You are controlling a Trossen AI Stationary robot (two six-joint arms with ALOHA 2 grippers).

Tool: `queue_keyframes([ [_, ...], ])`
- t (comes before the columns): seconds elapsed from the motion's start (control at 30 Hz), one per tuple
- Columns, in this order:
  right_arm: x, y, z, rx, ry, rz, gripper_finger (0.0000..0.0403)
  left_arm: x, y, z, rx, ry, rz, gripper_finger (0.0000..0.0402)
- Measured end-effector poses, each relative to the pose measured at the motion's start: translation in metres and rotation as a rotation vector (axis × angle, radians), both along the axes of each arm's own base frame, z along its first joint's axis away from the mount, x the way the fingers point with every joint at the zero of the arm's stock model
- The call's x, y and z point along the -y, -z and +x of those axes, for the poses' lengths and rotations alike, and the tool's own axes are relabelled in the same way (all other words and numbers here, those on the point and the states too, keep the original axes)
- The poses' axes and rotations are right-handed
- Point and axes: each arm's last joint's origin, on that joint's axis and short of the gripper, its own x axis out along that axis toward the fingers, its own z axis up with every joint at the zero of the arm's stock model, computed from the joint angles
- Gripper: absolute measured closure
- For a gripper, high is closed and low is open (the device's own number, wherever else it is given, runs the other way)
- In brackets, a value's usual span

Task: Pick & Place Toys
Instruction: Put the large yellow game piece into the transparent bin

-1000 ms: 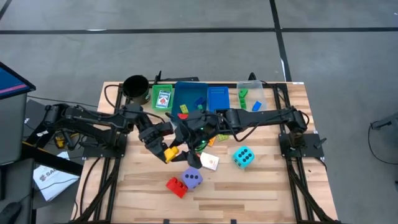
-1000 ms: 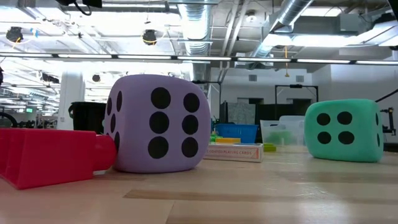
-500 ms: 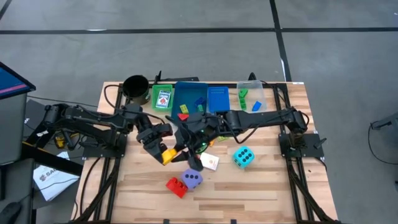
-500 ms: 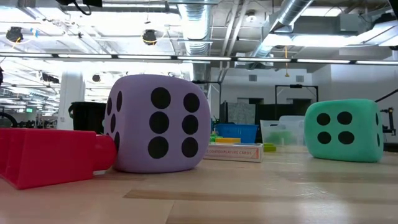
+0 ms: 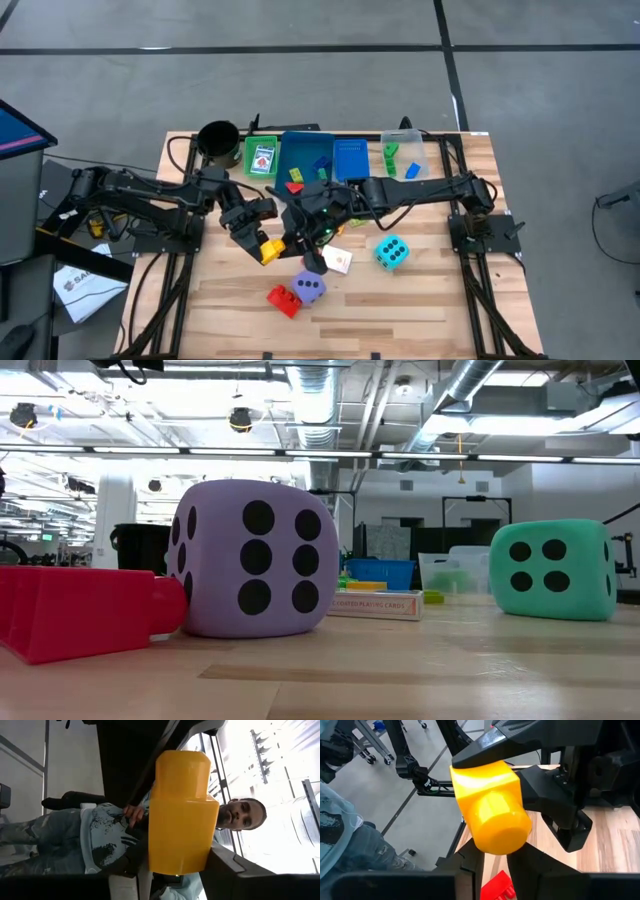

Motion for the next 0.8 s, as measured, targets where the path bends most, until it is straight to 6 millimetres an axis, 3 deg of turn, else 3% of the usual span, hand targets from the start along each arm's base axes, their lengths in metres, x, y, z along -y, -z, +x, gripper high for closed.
queue_keyframes([
  [0.17,0.003,0.000,0.001,0.000,0.006,0.003,0.0279,0.000,0.000,0.000,0.000,0.001,0.000,0.0285],
  [0.5,0.011,0.003,-0.001,-0.055,0.014,0.032,0.0133,0.000,0.002,0.001,-0.014,0.001,0.000,0.0285],
  [0.8,0.008,-0.006,0.000,0.020,-0.015,0.059,0.0117,0.000,0.004,0.001,-0.035,-0.001,-0.001,0.0285],
])
